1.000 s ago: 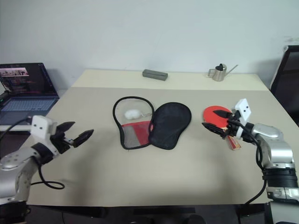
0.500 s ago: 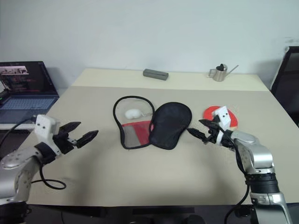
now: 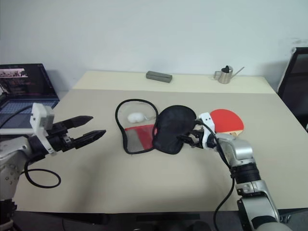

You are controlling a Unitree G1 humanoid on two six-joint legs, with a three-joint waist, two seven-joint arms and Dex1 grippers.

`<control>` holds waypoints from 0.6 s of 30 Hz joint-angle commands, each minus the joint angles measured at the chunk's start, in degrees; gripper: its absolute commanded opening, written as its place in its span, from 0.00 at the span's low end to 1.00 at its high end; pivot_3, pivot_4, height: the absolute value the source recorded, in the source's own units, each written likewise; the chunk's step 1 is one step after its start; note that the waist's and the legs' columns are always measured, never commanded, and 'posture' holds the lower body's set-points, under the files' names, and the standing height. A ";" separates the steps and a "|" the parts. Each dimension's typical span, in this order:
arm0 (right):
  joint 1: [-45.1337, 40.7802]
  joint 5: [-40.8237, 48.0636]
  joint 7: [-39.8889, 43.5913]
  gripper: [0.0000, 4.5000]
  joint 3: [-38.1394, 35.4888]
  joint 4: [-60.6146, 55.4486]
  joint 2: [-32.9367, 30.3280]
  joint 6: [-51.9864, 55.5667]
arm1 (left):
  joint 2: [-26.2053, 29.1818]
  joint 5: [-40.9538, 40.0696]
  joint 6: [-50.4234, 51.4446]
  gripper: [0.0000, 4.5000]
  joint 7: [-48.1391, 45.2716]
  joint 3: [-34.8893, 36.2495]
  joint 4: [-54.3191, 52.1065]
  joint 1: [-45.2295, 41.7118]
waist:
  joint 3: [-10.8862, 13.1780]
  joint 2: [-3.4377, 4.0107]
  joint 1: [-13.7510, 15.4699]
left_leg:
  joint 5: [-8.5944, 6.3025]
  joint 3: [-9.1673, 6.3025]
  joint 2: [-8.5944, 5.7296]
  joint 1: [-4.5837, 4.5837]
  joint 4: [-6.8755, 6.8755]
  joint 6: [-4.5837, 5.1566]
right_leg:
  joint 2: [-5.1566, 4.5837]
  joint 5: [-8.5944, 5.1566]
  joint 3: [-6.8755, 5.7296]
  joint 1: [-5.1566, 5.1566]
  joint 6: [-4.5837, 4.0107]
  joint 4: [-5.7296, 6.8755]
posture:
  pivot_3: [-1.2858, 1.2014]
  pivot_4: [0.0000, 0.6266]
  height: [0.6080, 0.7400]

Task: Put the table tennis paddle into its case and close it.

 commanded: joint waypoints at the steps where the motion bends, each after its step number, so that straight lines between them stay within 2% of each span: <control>1: -2.84 -2.61 -2.23 1.00 -0.52 4.64 1.18 -3.59 | 1.13 0.01 -1.07 1.00 -0.87 0.77 0.47 -1.21 | 0.00 0.01 -0.02 | 0.00 0.00 -0.01 0.00 0.00 0.00 | 0.01 0.00 0.01 -0.01 0.00 0.00 | 0.52 0.24 1.00; 6: -4.11 -4.47 -2.53 1.00 -1.01 8.43 1.96 -7.12 | 1.08 0.79 -1.76 1.00 -0.89 1.00 1.47 -1.02 | 0.00 0.00 -0.03 | 0.01 -0.01 0.01 0.01 0.00 -0.01 | 0.04 0.01 0.04 -0.01 -0.02 0.01 | 0.52 0.24 1.00; 12: -4.60 -4.32 -2.13 1.00 -1.11 9.25 2.49 -6.25 | 1.03 1.76 -2.74 1.00 -0.84 1.27 2.25 -0.19 | 0.00 0.01 -0.13 | 0.01 -0.01 0.04 0.02 0.00 -0.01 | 0.08 0.02 0.07 -0.02 -0.03 0.01 | 0.52 0.24 1.00; 18: -5.91 -3.31 -2.18 1.00 -0.97 8.52 6.23 -5.06 | 0.86 2.69 -3.83 1.00 -0.96 0.81 3.10 -0.04 | 0.01 0.02 -0.35 | 0.01 0.00 0.15 0.05 0.00 -0.01 | 0.20 0.05 0.10 -0.02 -0.08 0.02 | 0.52 0.24 1.00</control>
